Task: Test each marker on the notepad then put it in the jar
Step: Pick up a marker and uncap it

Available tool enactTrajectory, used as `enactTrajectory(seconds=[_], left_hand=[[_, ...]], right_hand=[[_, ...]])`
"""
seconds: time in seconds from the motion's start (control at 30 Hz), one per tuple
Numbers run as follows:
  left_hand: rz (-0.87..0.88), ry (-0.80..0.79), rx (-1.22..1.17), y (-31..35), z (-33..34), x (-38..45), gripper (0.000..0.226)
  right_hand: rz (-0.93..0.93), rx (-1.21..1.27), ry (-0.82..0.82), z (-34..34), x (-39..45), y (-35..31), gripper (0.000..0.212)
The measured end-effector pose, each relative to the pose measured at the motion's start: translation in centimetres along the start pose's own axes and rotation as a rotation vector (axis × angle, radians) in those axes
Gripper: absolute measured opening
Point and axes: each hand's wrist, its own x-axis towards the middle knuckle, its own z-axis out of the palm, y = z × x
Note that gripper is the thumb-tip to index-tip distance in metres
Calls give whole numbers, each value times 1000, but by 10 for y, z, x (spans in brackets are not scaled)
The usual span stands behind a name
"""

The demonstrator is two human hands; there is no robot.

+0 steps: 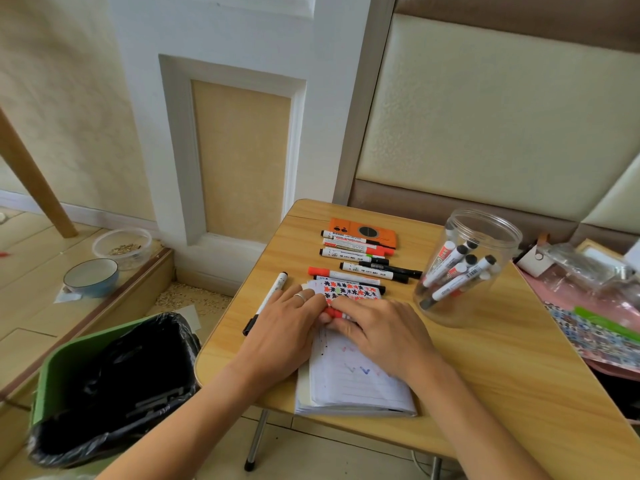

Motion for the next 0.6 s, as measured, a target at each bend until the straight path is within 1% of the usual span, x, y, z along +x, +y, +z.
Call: enactTrajectory(seconds=[0.07,0.17,0.27,0.33,0.4,0.47,0.53,0.6], left_hand=[[-9,-2,-22,0,1,0,32],[-58,-7,-5,-1,1,-2,26],[-105,-30,27,-3,1,-3,20],[-102,-69,34,-3,2,-3,20],[-115,-113,33,-3,2,-2,24],[-129,-153,6,-3,2,-1,30],[-115,-179,-32,-4,2,-1,38],[-88,-203,-53,-5,3,0,47]], right_hand=[[40,35,-2,0,-1,1,36],[169,83,-14,3,-6,3,25],[286,146,64,3,-10,7,24],[342,266,158,0,-10,10,16],[385,481,265,-2,-10,13,10],[493,815,334,-5,-10,13,16],[653,1208,331,-11,-8,10,28],[739,1538,283,-12,-8,10,36]])
